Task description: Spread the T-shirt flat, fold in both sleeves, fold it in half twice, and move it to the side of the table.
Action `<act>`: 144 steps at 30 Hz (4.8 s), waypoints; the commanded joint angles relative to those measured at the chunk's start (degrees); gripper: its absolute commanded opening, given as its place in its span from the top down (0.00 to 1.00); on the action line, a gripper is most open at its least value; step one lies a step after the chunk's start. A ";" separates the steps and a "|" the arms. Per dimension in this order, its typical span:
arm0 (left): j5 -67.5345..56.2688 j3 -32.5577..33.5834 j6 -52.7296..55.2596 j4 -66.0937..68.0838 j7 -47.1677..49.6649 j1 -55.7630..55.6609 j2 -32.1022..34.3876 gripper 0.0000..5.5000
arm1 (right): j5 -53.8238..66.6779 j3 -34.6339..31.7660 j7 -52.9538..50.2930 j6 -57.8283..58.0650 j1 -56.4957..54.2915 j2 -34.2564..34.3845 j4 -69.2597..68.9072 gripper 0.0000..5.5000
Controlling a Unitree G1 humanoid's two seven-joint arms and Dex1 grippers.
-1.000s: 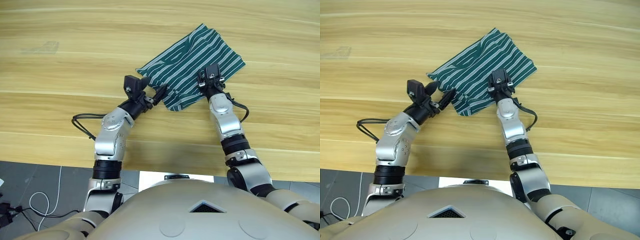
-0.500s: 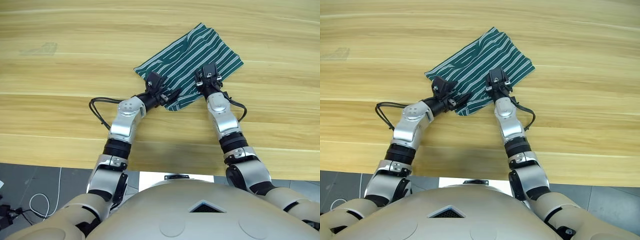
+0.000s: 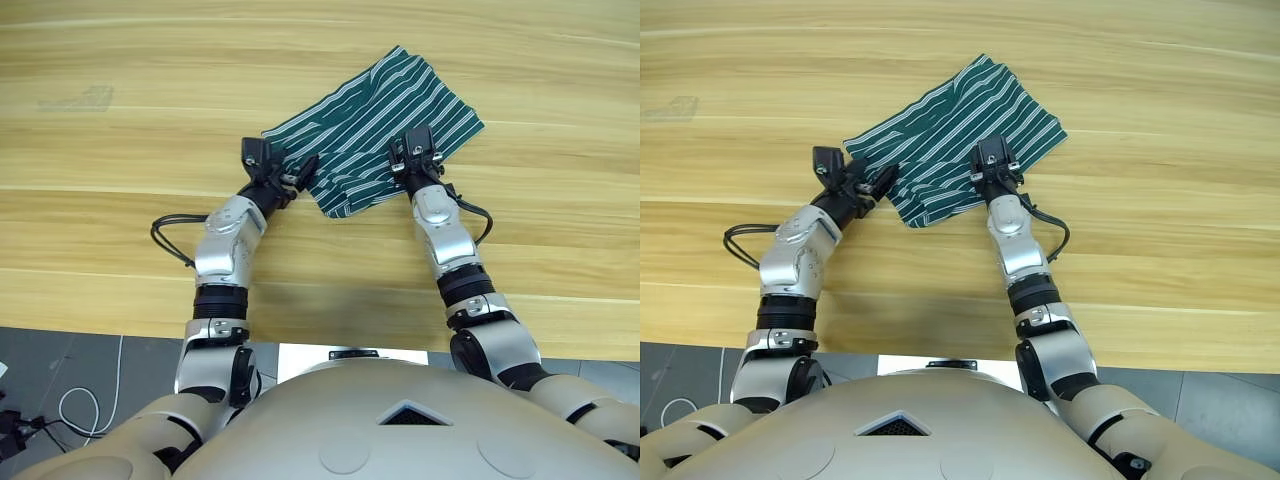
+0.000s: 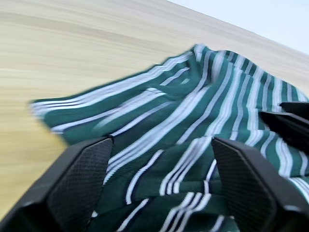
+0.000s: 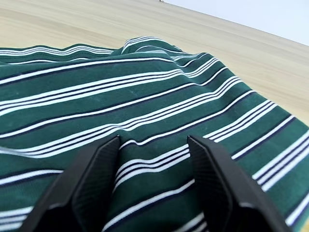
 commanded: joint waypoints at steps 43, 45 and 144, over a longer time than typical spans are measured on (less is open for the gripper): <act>13.16 -18.30 -17.73 12.52 -12.37 1.38 2.80 0.31 | 8.10 0.29 13.60 6.59 18.07 -5.26 -41.87 0.53; 11.77 -18.13 -15.55 7.21 -12.14 6.78 2.90 0.31 | 12.58 -2.83 15.18 9.81 18.28 -6.09 -48.38 0.53; 5.22 -20.65 -20.81 -25.16 -13.39 31.97 10.19 0.31 | 4.74 7.69 39.32 -14.89 40.72 -35.56 -33.39 0.53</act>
